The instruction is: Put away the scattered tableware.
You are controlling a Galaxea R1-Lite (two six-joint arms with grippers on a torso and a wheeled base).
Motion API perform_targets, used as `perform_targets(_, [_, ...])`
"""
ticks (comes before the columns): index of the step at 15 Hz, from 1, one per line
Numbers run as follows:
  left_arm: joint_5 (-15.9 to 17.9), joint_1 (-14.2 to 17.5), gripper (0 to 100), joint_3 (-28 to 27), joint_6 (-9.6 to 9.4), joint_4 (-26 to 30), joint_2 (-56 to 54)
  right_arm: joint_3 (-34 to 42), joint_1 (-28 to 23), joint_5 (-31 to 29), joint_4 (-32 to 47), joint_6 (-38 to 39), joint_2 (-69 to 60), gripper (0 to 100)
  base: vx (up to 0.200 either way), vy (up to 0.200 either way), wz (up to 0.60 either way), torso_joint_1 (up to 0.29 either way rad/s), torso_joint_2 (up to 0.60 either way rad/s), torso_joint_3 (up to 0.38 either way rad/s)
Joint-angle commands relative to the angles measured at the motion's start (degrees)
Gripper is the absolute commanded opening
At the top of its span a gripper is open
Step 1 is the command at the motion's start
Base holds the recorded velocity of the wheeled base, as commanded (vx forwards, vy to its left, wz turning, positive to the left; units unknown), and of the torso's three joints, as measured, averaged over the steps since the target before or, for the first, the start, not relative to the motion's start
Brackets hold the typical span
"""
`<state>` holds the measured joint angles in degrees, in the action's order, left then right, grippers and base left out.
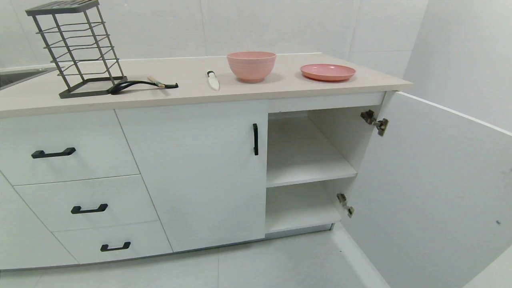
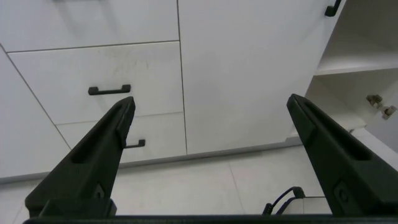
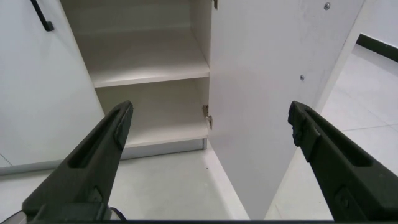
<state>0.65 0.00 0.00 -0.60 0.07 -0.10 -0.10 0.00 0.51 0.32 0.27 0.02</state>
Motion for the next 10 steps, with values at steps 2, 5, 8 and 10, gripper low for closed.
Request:
perform_targets(2, [0.0,0.0,100,0.0,0.16,-0.1,0.1,0.0,0.0,0.0,0.0,0.0,0.0,100,0.0,0.0,0.0,0.0,0.0,0.0])
perform_targets(5, [0.0,0.0,100,0.0,0.16,0.0,0.1,0.0,0.0,0.0,0.0,0.0,0.1,100,0.2,-0.2,0.0,-0.002,0.0,0.004])
perform_targets(8, [-0.2,0.0,100,0.0,0.16,-0.1,0.1,0.0,0.0,0.0,0.0,0.0,0.1,100,0.133,-0.2,0.0,0.007,0.01,0.001])
perform_targets(10, [-0.3,0.0,100,0.0,0.51,-0.1,0.1,0.0,0.0,0.0,0.0,0.0,0.1,100,0.0,0.0,0.0,0.0,0.0,0.0])
